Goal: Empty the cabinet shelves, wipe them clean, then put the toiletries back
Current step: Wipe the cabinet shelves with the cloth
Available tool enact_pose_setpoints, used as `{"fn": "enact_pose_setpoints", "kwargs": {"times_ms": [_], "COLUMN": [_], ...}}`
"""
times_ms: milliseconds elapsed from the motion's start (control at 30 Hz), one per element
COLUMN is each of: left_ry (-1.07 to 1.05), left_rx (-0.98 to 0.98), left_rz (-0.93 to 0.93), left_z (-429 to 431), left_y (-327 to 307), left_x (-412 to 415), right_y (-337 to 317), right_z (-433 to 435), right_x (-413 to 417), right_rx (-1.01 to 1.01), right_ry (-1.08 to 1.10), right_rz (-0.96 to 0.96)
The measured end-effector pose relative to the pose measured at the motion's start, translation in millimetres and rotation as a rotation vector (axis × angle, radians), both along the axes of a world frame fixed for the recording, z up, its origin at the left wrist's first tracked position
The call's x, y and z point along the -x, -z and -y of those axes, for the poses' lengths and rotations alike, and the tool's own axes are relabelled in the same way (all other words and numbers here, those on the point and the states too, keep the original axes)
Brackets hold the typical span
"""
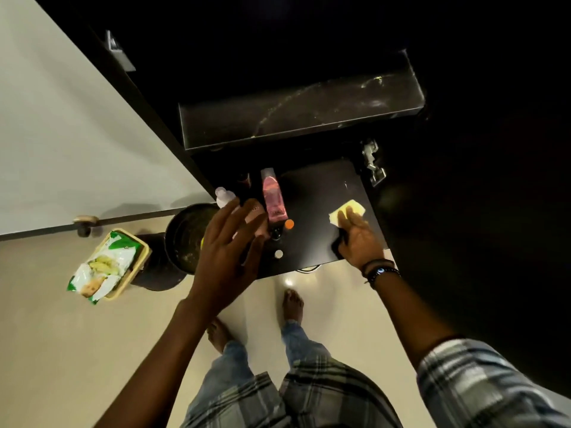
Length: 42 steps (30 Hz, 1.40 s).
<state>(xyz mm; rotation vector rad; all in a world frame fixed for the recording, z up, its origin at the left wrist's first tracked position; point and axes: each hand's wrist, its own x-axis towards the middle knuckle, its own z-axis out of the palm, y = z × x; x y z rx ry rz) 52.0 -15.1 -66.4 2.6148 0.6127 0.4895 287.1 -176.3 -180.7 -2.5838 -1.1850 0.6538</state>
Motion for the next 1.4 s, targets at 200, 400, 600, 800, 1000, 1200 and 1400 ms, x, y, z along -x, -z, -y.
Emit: {"fn": "enact_pose_setpoints", "kwargs": {"times_ms": [200, 400, 600, 800, 1000, 1200, 1400], "left_ry": [-0.126, -0.198, -0.227, -0.243, -0.218, -0.221, -0.218], "left_rx": [0.151, 0.192, 0.227, 0.257, 0.268, 0.32, 0.282], "left_rz": [-0.054, -0.049, -0.059, -0.061, -0.096, -0.082, -0.081], "left_z": [15, 17, 22, 23, 26, 26, 28], "left_y": [17, 25, 35, 35, 27, 14, 13], "left_x": [18, 28, 29, 32, 36, 40, 46], "right_y": [5, 4, 7, 6, -28, -158, -213], "right_z": [-14, 13, -41, -1, 18, -43, -115], "right_x": [64, 44, 60, 88, 65, 72, 53], "right_rx": [-0.154, -0.111, -0.14, -0.16, -0.273, -0.786, -0.989], "right_ry": [-0.229, -0.221, -0.177, -0.276, -0.01, 0.005, -0.098], "right_rz": [0.034, 0.161, 0.061, 0.09, -0.028, -0.01, 0.222]}}
